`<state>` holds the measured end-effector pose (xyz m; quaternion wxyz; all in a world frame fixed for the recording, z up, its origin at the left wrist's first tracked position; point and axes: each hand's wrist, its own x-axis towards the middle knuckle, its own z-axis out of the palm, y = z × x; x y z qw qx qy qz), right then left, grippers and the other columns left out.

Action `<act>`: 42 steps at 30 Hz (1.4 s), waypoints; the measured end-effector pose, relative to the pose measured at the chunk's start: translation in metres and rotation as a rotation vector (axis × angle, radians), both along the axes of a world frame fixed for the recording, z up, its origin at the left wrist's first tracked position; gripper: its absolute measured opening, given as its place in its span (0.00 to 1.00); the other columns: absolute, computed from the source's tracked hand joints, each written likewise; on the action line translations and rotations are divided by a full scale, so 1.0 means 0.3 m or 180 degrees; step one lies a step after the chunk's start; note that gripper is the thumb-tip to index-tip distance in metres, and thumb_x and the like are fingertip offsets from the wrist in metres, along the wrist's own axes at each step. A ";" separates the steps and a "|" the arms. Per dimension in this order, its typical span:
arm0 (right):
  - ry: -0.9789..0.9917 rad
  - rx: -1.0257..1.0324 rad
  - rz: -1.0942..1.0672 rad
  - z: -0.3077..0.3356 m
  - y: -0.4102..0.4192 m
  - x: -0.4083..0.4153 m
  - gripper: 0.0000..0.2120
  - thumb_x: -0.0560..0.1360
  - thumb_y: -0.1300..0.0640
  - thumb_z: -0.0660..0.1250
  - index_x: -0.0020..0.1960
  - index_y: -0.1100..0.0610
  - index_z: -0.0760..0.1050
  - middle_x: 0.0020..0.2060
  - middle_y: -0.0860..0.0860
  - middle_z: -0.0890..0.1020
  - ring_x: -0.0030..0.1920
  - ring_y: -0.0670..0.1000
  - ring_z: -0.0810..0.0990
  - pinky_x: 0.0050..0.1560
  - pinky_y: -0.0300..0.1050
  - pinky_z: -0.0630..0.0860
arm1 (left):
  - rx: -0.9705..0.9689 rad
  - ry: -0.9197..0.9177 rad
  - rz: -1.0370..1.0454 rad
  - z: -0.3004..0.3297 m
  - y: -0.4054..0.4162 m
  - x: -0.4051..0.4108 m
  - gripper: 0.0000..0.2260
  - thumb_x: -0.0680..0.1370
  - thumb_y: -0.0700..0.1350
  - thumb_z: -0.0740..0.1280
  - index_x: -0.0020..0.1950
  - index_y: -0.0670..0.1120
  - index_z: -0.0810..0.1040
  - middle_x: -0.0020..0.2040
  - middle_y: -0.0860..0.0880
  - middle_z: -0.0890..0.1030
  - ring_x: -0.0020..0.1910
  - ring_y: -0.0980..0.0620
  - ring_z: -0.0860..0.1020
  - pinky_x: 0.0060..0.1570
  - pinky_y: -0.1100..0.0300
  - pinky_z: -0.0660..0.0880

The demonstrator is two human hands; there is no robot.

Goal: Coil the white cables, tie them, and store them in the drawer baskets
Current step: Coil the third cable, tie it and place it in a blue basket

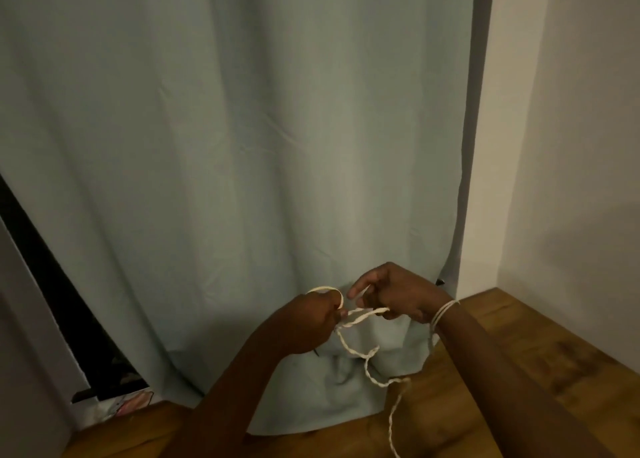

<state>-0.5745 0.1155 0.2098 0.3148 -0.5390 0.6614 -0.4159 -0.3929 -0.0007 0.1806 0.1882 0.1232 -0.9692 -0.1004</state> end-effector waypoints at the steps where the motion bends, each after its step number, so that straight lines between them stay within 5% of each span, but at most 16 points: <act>1: -0.0440 0.0036 0.0001 0.017 0.000 0.008 0.06 0.74 0.67 0.70 0.49 0.61 0.84 0.36 0.64 0.77 0.28 0.49 0.70 0.26 0.37 0.66 | 0.0028 -0.0049 -0.0048 0.008 0.003 0.006 0.08 0.83 0.47 0.57 0.46 0.46 0.68 0.45 0.43 0.78 0.41 0.47 0.74 0.42 0.55 0.69; 4: -0.2147 -0.0158 0.0027 0.057 0.003 0.033 0.08 0.79 0.67 0.63 0.51 0.61 0.81 0.44 0.60 0.80 0.31 0.48 0.75 0.31 0.38 0.74 | 0.0448 0.0004 -0.0218 0.011 -0.026 0.017 0.09 0.81 0.48 0.58 0.47 0.44 0.70 0.44 0.45 0.77 0.42 0.47 0.75 0.47 0.50 0.73; 7: -0.3034 -0.0631 0.0081 0.063 0.001 0.071 0.13 0.80 0.54 0.62 0.61 0.60 0.77 0.57 0.61 0.82 0.49 0.59 0.84 0.54 0.56 0.81 | 0.1555 0.0153 -0.0337 -0.010 -0.041 0.024 0.06 0.80 0.44 0.60 0.45 0.45 0.74 0.35 0.51 0.76 0.35 0.52 0.74 0.41 0.53 0.74; 10: -0.1999 -0.1014 0.0258 0.039 -0.007 0.124 0.25 0.75 0.53 0.71 0.70 0.53 0.70 0.68 0.55 0.75 0.61 0.58 0.81 0.64 0.62 0.75 | 0.2381 0.0579 -0.0328 -0.022 -0.029 0.027 0.06 0.77 0.40 0.60 0.45 0.41 0.75 0.29 0.51 0.78 0.30 0.53 0.77 0.36 0.58 0.75; 13: -0.0233 -0.1116 0.0573 0.007 0.000 0.158 0.44 0.67 0.58 0.80 0.74 0.41 0.60 0.70 0.44 0.70 0.66 0.47 0.77 0.63 0.49 0.78 | 0.3286 0.0889 -0.0339 -0.020 -0.007 0.020 0.08 0.82 0.39 0.58 0.48 0.37 0.75 0.32 0.42 0.78 0.29 0.51 0.79 0.34 0.61 0.76; 15: 0.0460 -0.1307 0.0568 -0.019 -0.004 0.172 0.43 0.66 0.59 0.81 0.74 0.44 0.62 0.69 0.43 0.71 0.65 0.44 0.76 0.58 0.43 0.79 | 0.3514 0.1048 0.0015 -0.010 0.003 0.017 0.11 0.83 0.39 0.56 0.49 0.35 0.75 0.32 0.40 0.75 0.26 0.52 0.77 0.29 0.62 0.74; 19: 0.0301 -0.1757 -0.0015 -0.048 -0.040 0.149 0.17 0.72 0.71 0.70 0.57 0.57 0.78 0.46 0.53 0.85 0.47 0.48 0.84 0.42 0.41 0.80 | 0.3343 0.0506 0.0250 0.009 0.028 0.029 0.14 0.84 0.44 0.56 0.44 0.39 0.74 0.27 0.46 0.74 0.20 0.56 0.72 0.21 0.68 0.66; 24: 0.0778 -0.1949 -0.0962 -0.045 -0.068 0.012 0.11 0.77 0.70 0.65 0.49 0.56 0.81 0.41 0.51 0.86 0.34 0.46 0.83 0.37 0.38 0.78 | 0.3586 0.0266 -0.0719 0.041 0.029 0.098 0.14 0.81 0.49 0.60 0.38 0.45 0.73 0.26 0.48 0.72 0.22 0.55 0.69 0.27 0.63 0.65; 27: 0.1555 -0.1597 -0.0844 -0.100 -0.077 -0.029 0.14 0.76 0.70 0.63 0.50 0.54 0.82 0.44 0.48 0.86 0.42 0.42 0.82 0.47 0.36 0.75 | 0.4610 0.0959 -0.1412 0.079 0.026 0.125 0.13 0.75 0.52 0.70 0.37 0.45 0.76 0.25 0.47 0.73 0.22 0.52 0.70 0.34 0.55 0.73; 29: 0.1937 -0.1394 -0.0402 -0.163 -0.078 -0.003 0.13 0.75 0.68 0.62 0.53 0.57 0.81 0.49 0.50 0.85 0.49 0.48 0.83 0.53 0.33 0.73 | 0.5033 0.1544 -0.1691 0.102 0.029 0.118 0.13 0.69 0.52 0.76 0.39 0.43 0.80 0.27 0.44 0.77 0.25 0.50 0.76 0.39 0.53 0.79; 32: 0.2109 -0.0962 0.0424 -0.211 -0.060 0.099 0.13 0.79 0.59 0.60 0.60 0.59 0.78 0.53 0.54 0.84 0.52 0.49 0.80 0.55 0.30 0.70 | 0.5449 0.2406 -0.1894 0.119 0.009 0.092 0.17 0.64 0.46 0.80 0.46 0.38 0.83 0.43 0.37 0.84 0.43 0.43 0.85 0.49 0.49 0.81; 36: 0.2356 0.0205 0.1408 -0.176 -0.036 0.216 0.12 0.77 0.62 0.65 0.59 0.59 0.77 0.54 0.58 0.82 0.50 0.52 0.79 0.50 0.39 0.71 | 0.5317 0.2717 -0.1926 0.097 -0.024 0.072 0.12 0.76 0.41 0.68 0.56 0.36 0.74 0.67 0.31 0.73 0.66 0.34 0.74 0.63 0.48 0.75; 39: 0.2061 0.0450 0.1595 -0.121 -0.007 0.242 0.12 0.75 0.64 0.65 0.57 0.59 0.79 0.49 0.56 0.84 0.47 0.51 0.80 0.47 0.34 0.72 | 0.5106 0.3158 -0.1275 0.065 -0.055 0.060 0.12 0.81 0.36 0.55 0.61 0.35 0.71 0.66 0.33 0.75 0.63 0.37 0.77 0.64 0.49 0.74; 42: 0.1612 0.0285 0.1564 -0.098 0.017 0.250 0.10 0.77 0.63 0.61 0.54 0.58 0.79 0.40 0.50 0.79 0.38 0.43 0.76 0.40 0.28 0.70 | 0.5531 0.3833 -0.1170 0.065 -0.098 0.068 0.13 0.79 0.36 0.58 0.62 0.35 0.70 0.60 0.35 0.80 0.57 0.39 0.81 0.55 0.50 0.80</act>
